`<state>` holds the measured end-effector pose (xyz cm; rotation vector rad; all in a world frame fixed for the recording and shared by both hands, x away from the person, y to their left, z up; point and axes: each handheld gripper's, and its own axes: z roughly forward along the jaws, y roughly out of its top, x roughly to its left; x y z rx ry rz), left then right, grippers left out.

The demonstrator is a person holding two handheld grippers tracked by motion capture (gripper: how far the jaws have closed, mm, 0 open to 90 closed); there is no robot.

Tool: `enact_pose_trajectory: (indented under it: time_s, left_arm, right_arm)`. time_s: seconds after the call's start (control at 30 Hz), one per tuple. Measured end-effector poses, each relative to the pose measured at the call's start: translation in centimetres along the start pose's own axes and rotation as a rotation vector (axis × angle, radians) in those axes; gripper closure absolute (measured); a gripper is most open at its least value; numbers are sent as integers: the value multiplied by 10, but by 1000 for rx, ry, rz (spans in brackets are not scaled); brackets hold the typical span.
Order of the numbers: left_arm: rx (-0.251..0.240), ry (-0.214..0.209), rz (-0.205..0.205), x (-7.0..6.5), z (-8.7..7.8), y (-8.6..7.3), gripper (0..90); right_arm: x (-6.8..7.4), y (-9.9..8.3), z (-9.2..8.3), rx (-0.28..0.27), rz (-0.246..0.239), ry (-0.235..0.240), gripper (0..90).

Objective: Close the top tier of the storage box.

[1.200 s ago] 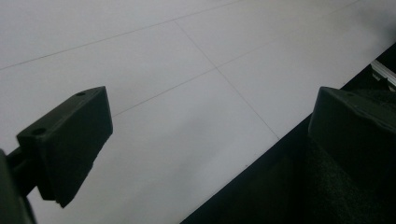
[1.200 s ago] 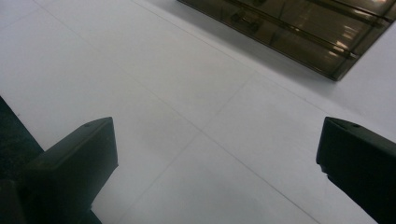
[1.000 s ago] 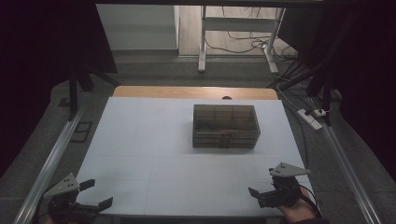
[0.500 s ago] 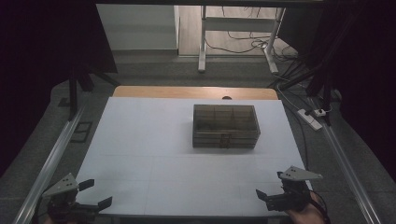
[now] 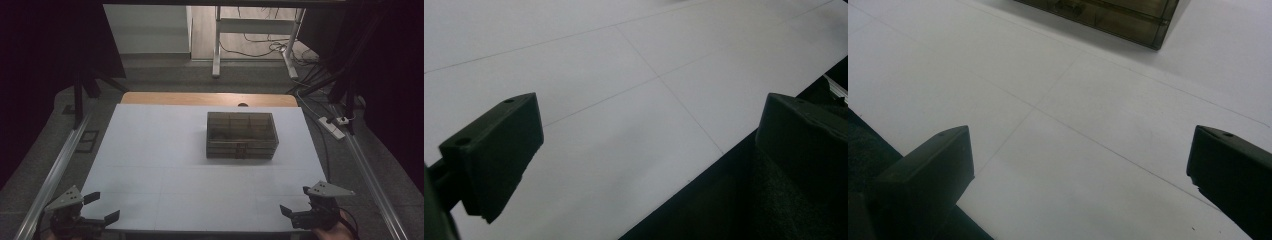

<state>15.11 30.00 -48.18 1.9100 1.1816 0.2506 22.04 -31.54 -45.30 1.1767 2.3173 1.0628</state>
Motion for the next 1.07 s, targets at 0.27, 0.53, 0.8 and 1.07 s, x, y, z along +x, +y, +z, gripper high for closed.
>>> enact_pose_trajectory:
  time_s: [0.27,0.53,0.8,1.07]
  left_arm:
    - [8,12,-6,0,-1,0,1]
    - [19,25,-2,-1,-1,-1,1]
    - [34,37,-9,-1,-2,-2,1]
    - [43,35,-14,-1,-1,-1,1]
  right_arm:
    - [-4,-5,-7,-2,19,-14,0]
    - [-5,-9,-12,2,27,-27,0]
    - [-5,-12,-14,37,27,-38,0]
    - [-6,-13,-13,76,26,-37,0]
